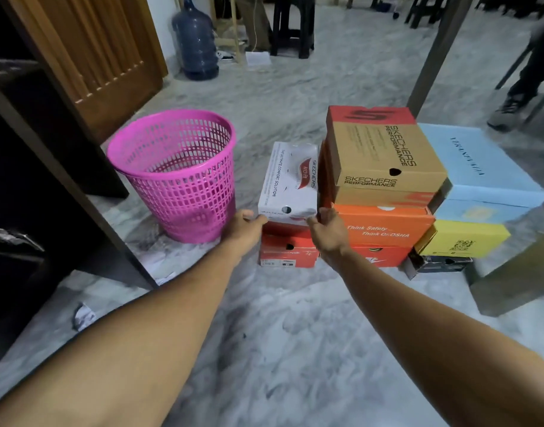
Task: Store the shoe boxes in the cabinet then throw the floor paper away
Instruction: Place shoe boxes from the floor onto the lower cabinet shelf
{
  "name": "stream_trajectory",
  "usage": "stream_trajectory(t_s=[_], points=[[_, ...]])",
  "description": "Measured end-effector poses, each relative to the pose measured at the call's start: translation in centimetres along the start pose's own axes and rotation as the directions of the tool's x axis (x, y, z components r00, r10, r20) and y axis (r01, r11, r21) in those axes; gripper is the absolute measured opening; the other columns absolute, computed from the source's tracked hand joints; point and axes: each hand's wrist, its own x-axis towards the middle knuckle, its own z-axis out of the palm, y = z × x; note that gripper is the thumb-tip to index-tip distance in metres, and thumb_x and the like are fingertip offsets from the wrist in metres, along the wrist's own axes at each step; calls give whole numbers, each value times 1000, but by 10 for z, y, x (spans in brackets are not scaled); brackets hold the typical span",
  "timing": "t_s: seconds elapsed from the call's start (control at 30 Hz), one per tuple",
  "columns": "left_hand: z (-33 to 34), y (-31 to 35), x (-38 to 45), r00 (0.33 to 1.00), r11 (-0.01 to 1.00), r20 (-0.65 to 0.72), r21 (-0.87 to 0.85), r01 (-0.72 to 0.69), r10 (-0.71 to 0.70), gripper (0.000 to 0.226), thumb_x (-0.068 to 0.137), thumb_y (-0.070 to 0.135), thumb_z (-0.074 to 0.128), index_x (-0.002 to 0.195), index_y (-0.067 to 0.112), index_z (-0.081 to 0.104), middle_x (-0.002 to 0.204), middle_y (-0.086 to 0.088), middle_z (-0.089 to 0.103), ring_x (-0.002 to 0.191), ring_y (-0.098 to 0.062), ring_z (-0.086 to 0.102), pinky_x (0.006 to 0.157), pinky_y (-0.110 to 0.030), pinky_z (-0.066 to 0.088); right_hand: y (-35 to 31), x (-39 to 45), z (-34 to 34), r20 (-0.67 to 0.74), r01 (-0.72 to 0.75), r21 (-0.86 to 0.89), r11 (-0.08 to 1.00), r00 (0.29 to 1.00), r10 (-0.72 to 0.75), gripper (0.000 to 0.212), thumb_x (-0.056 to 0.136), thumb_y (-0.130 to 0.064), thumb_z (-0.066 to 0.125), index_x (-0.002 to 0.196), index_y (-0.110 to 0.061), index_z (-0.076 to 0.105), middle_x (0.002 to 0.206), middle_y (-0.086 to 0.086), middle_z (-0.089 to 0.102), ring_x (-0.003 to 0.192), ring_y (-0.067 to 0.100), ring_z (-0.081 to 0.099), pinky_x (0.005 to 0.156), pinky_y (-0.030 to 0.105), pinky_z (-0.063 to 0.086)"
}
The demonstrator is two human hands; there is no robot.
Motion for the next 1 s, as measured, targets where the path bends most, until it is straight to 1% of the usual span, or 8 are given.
stream_trajectory(t_s=[0.07, 0.17, 0.37, 0.53, 0.67, 0.8, 0.9, 1.0], points=[[10, 2, 27, 997, 999, 69, 29, -26, 24, 58, 78, 56, 67, 126, 25, 61, 116, -1, 69, 100, -24, 67, 85, -34, 53, -2, 19, 8, 8, -24, 31, 999, 1000, 24, 46, 100, -30, 59, 138, -5, 51, 131, 8, 61, 124, 27, 58, 108, 41, 48], [31, -10, 75, 990, 998, 133, 16, -57, 54, 77, 67, 63, 67, 137, 32, 57, 130, 7, 69, 115, -19, 66, 105, -43, 52, -1, 45, 21, 22, -45, 20, 999, 999, 45, 62, 103, -33, 57, 153, -1, 38, 149, 18, 53, 138, 37, 51, 112, 40, 41], [37, -2, 56, 995, 1000, 100, -15, 26, -24, 102, 84, 60, 68, 164, 26, 13, 165, -1, 34, 150, -26, 36, 123, -48, 30, 12, 46, 32, -29, -61, 101, 993, 998, 64, 72, 91, -40, 63, 149, -6, 39, 144, 15, 56, 136, 35, 53, 116, 47, 43], [18, -22, 44, 994, 996, 94, 69, 52, -59, 85, 93, 77, 41, 161, 27, 31, 168, -3, 31, 154, -30, 31, 127, -46, 22, 42, 11, 34, -96, -103, -78, 992, 991, 95, 95, 83, -74, 53, 151, -9, 43, 147, 17, 54, 136, 37, 52, 113, 54, 44], [1, -46, 32, 975, 992, 188, 68, 107, -118, 111, 61, 107, 23, 139, 39, 62, 149, -2, 59, 130, -32, 61, 115, -47, 43, 66, -1, 26, 6, -183, 234, 955, 982, 187, 88, 66, -86, 59, 110, -12, 77, 107, 9, 80, 107, 32, 73, 100, 51, 56], [12, -68, 4, 936, 978, 337, -133, 158, -105, 93, 63, 104, 36, 137, 52, 59, 145, 7, 63, 135, -23, 56, 117, -58, 39, 84, -9, 27, 216, -267, 600, 754, 962, 169, 72, 74, -67, 81, 129, -21, 72, 125, 4, 76, 118, 28, 72, 110, 52, 50], [21, -94, -11, 942, 944, 316, -261, 202, -114, 79, 61, 101, 53, 117, 49, 74, 122, 4, 77, 116, -22, 72, 111, -53, 49, 89, -24, 29, 352, -315, 616, 722, 930, 105, 66, 82, -48, 83, 137, -16, 66, 131, 8, 74, 121, 31, 70, 107, 50, 52], [24, -105, -31, 932, 911, 353, -351, 215, -84, 82, 68, 91, 60, 128, 37, 70, 123, 0, 76, 116, -24, 72, 111, -53, 47, 98, -44, 23, 389, -355, 618, 702, 913, 119, 71, 82, -37, 86, 138, -3, 58, 127, 16, 73, 115, 36, 72, 87, 42, 61]])
